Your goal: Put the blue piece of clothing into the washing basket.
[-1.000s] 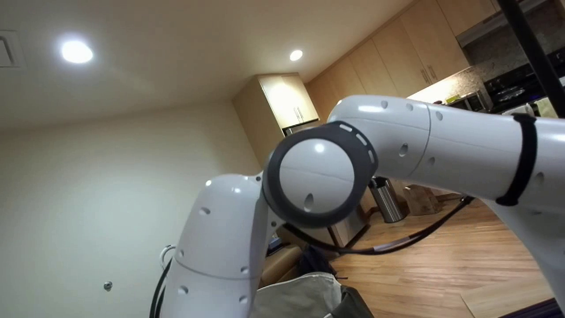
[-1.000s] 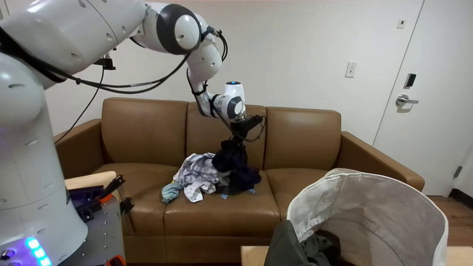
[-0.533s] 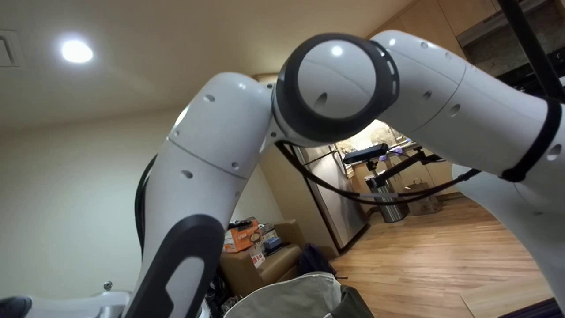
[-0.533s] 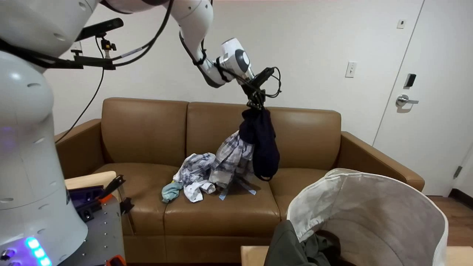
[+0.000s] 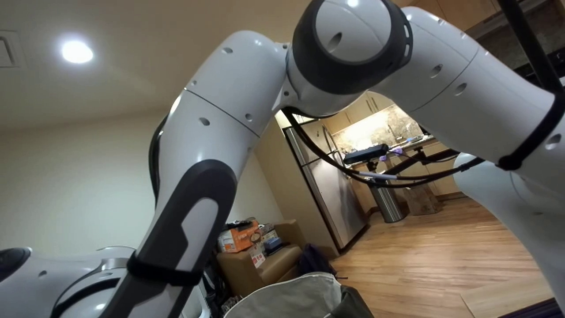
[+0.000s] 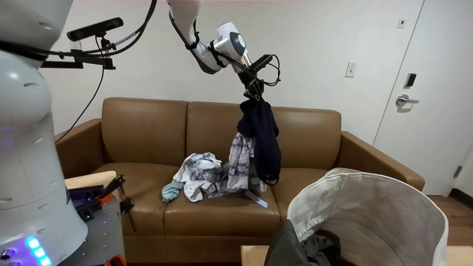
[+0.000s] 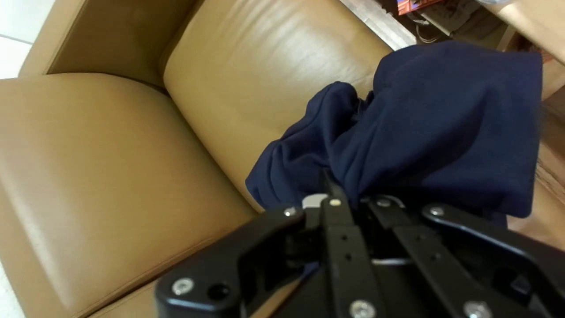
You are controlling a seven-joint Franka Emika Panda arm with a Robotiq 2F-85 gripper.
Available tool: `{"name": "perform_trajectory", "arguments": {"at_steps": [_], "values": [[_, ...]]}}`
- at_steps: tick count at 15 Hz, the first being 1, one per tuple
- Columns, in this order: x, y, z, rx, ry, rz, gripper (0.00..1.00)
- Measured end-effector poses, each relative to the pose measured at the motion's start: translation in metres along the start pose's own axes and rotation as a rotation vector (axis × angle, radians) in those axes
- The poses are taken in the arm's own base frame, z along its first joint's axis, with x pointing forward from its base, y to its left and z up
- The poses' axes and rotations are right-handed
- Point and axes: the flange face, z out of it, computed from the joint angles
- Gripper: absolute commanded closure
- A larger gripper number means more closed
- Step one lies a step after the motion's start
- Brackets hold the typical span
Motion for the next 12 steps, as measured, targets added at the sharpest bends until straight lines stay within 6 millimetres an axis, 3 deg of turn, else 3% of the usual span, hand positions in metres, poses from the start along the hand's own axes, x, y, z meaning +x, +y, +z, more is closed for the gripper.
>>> {"name": "perform_trajectory", "arguments": {"at_steps": [3,5,8,12], "values": [[-0.012,0.005,0.002,0.022,-0.061,-0.019,0.95],[-0.043,0.025,-0.011,0.025,-0.173,-0.016,0.95],[-0.108,0.059,-0.063,0.017,-0.344,0.043,0.95],[-0.178,0.09,-0.16,-0.034,-0.546,0.152,0.95]]}}
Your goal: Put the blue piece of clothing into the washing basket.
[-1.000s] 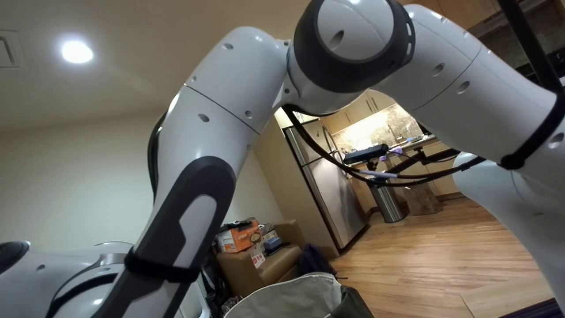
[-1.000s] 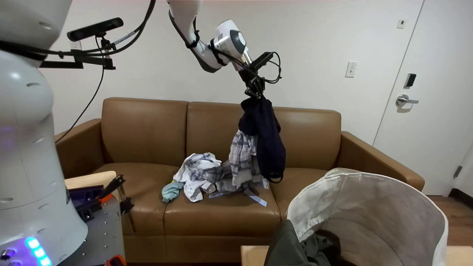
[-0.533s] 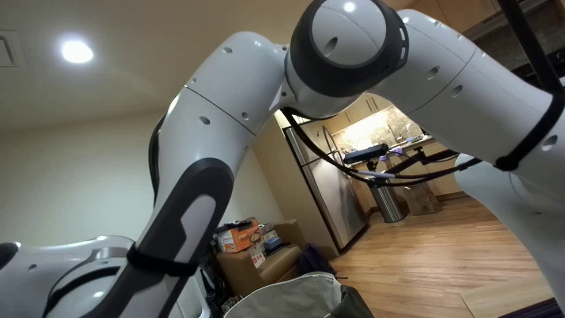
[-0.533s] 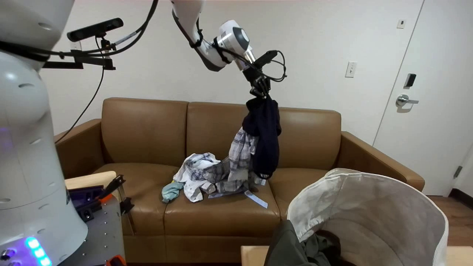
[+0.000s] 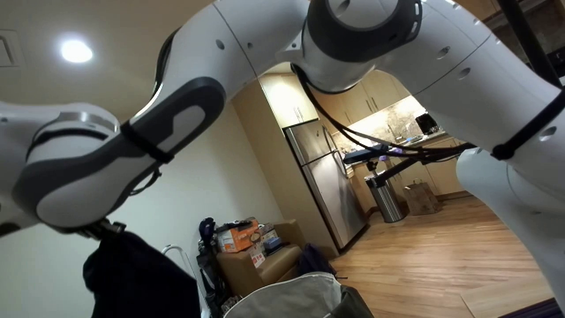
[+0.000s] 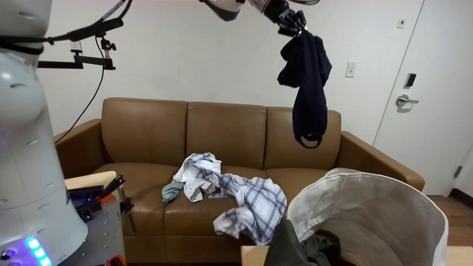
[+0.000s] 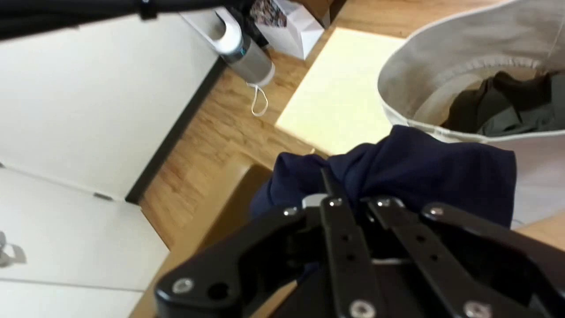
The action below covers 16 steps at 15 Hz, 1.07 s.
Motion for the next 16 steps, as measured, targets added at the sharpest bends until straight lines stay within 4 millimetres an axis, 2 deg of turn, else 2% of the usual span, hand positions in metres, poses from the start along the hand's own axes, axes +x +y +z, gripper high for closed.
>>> {"name": "perform_trajectory", "arguments": {"at_steps": [3,5,6,9,10,12,16], "values": [[-0.08,0.016,-0.043,-0.01,-0.156,0.086,0.93],[-0.108,0.016,-0.058,-0.01,-0.198,0.117,0.93],[-0.11,0.016,-0.06,-0.011,-0.2,0.12,0.94],[-0.103,0.016,-0.054,-0.007,-0.204,0.108,0.95],[-0.106,0.016,-0.049,-0.01,-0.235,0.104,0.95],[-0.13,0.016,-0.036,0.006,-0.339,0.12,0.95],[-0.201,-0.003,-0.014,0.147,-0.52,0.213,0.95]]}}
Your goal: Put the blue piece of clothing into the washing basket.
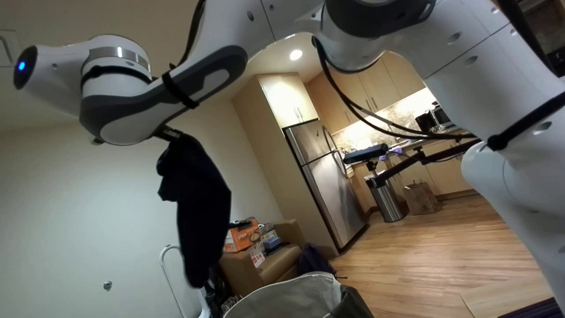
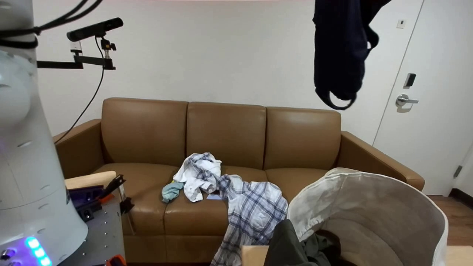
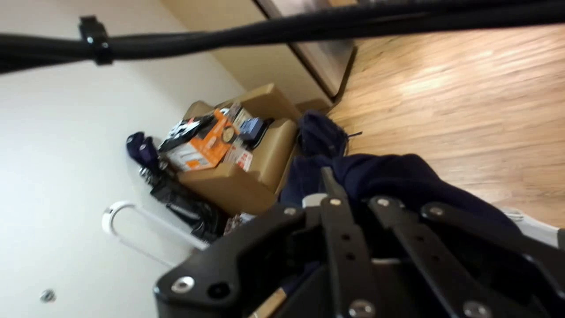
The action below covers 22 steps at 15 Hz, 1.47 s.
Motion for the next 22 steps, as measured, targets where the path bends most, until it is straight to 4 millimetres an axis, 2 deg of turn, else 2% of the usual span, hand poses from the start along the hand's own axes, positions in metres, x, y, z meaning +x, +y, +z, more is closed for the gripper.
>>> {"name": "perform_trajectory", "arguments": {"at_steps": [1,3,7,8,15,17,19,22], "values": [[-0.011,-0.006,0.011,0.049,-0.04,0.022,0.95],[-0.02,-0.023,0.027,0.143,-0.087,0.068,0.95],[0.0,-0.074,0.05,0.354,-0.086,0.2,0.93],[0.004,-0.08,0.053,0.364,-0.092,0.201,0.93],[0.007,-0.078,0.048,0.356,-0.08,0.2,0.94],[0.012,-0.077,0.051,0.41,-0.009,0.21,0.94],[0.01,-0.077,0.072,0.497,0.062,0.24,0.95],[-0.002,-0.085,0.135,0.654,0.129,0.318,0.94]]}}
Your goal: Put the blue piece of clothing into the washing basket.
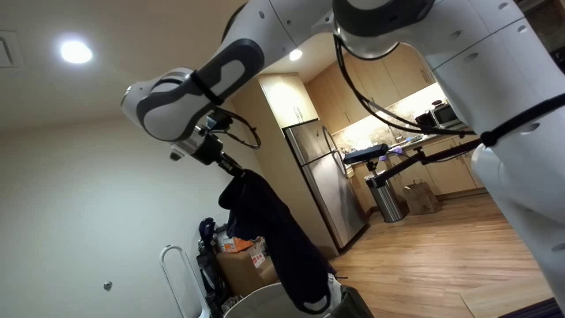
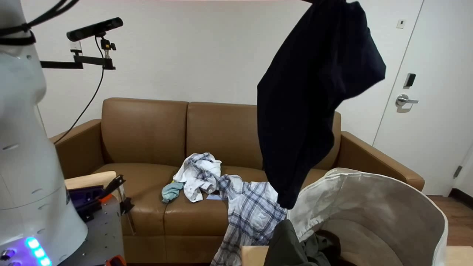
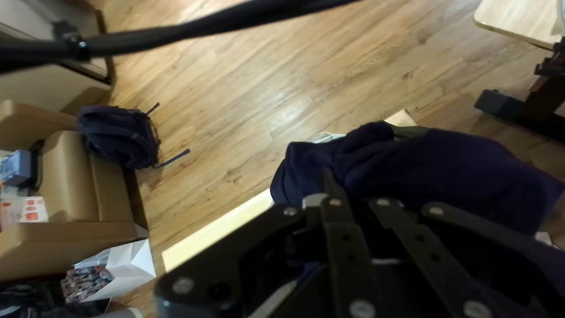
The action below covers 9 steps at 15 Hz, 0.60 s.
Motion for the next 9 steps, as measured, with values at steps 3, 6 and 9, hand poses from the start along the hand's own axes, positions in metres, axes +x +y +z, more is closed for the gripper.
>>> {"name": "perform_trajectory", "arguments": {"at_steps": [3,6,9], "values": [[-0.023,0.027,0.064,0.172,0.055,0.085,0.94],[-0.031,0.031,0.119,0.287,0.149,0.146,0.93],[-0.031,0.024,0.129,0.302,0.158,0.144,0.93]]}}
